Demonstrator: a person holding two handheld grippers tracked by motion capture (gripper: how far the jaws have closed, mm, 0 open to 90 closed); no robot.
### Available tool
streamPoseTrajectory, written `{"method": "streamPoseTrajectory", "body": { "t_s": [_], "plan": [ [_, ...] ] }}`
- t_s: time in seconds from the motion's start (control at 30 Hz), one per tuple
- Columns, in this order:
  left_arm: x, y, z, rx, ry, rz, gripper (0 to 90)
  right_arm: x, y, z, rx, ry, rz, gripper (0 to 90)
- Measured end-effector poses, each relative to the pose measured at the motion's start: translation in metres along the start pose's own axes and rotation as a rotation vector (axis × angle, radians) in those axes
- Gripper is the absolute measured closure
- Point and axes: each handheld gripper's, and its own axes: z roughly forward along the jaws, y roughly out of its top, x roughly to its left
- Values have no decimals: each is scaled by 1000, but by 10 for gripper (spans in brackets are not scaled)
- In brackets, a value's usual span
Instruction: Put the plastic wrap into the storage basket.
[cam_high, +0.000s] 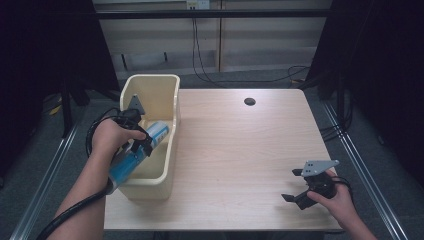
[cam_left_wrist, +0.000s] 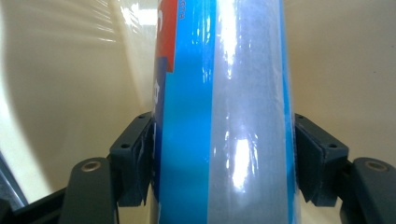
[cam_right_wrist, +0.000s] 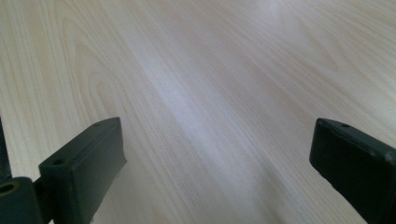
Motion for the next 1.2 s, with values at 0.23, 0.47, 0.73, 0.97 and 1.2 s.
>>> {"method": "streamPoseTrajectory", "body": {
  "t_s": [0.23,0.47,0.73,0.97,1.2],
  "plan": [
    [-1,2,1,17,-1,-7,318,0,0,0,2,-2,-1,31],
    [0,4,-5,-10,-15,-16,353,0,0,-1,5,-4,-2,31],
    [0,4,-12,-60,-20,11,276,0,-1,-2,2,3,2,31],
    [-5,6,-23,-108,-46,29,226,0,0,-2,-2,-2,-4,31],
    [-17,9,-33,-149,-69,49,200,0,0,-4,-6,-8,3,31]
  ]
}}
